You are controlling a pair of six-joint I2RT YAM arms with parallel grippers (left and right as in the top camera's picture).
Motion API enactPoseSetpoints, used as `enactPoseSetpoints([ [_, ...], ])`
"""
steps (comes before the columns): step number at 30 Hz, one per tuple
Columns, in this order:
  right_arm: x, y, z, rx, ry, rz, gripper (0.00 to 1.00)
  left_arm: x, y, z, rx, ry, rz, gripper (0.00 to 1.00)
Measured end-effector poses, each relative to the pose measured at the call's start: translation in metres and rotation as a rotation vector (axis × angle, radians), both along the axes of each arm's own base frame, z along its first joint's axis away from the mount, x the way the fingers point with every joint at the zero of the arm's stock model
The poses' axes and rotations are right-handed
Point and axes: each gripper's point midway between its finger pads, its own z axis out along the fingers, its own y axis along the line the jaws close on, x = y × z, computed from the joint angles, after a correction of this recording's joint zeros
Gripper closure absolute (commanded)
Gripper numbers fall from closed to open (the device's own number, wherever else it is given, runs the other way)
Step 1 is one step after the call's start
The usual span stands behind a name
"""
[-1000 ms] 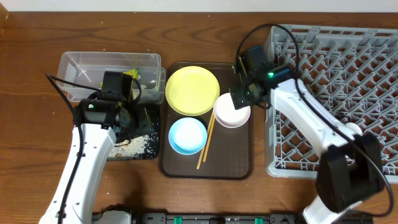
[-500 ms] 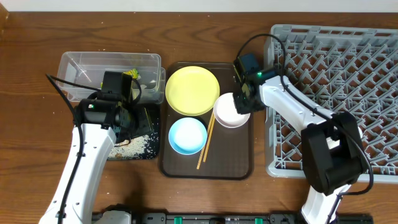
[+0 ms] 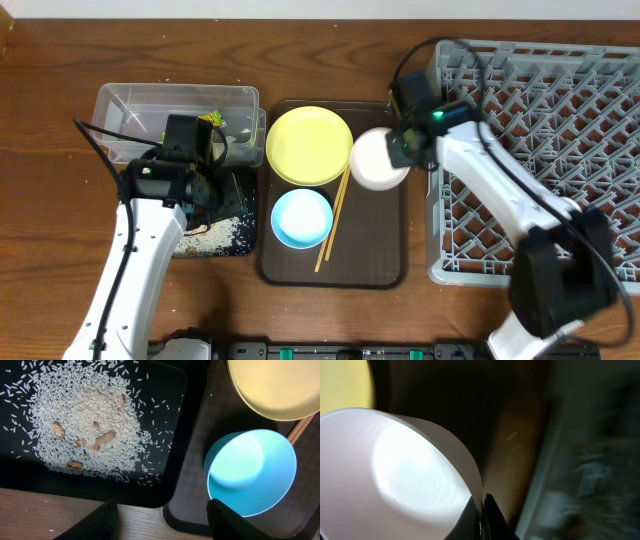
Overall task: Sort waste into correct bins and load items into the dishwasher rack
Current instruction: 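Reach the right gripper to the pink-white bowl and grasp its rim, then carry the pink-white bowl to the rack's back edge and release it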
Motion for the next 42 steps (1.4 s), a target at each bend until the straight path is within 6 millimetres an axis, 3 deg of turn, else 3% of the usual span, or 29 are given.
enactPoseSetpoints([
  [6, 0.037, -0.036, 0.117, -0.026, -0.393, -0.095, 0.99, 0.0, 0.0, 0.0, 0.0, 0.0, 0.0, 0.4],
  [9, 0.048, -0.061, 0.157, -0.086, -0.537, -0.145, 0.99, 0.0, 0.0, 0.0, 0.0, 0.0, 0.0, 0.4],
  [18, 0.087, -0.126, 0.203, -0.399, -0.734, -0.179, 0.99, 0.0, 0.0, 0.0, 0.0, 0.0, 0.0, 0.4],
  [23, 0.105, -0.164, 0.194, -0.584, -0.718, -0.218, 0.99, 0.0, 0.0, 0.0, 0.0, -0.001, 0.001, 0.4],
  [28, 0.118, -0.19, 0.159, -0.744, -0.629, -0.262, 0.99, 0.0, 0.0, 0.0, 0.0, -0.001, 0.001, 0.4],
  [37, 0.126, -0.191, 0.096, -0.842, -0.468, -0.207, 0.99, 0.0, 0.0, 0.0, 0.0, 0.0, 0.001, 0.4],
  [42, 0.12, -0.177, 0.084, -0.847, -0.428, -0.188, 0.99, 0.0, 0.0, 0.0, 0.0, -0.001, 0.001, 0.4],
])
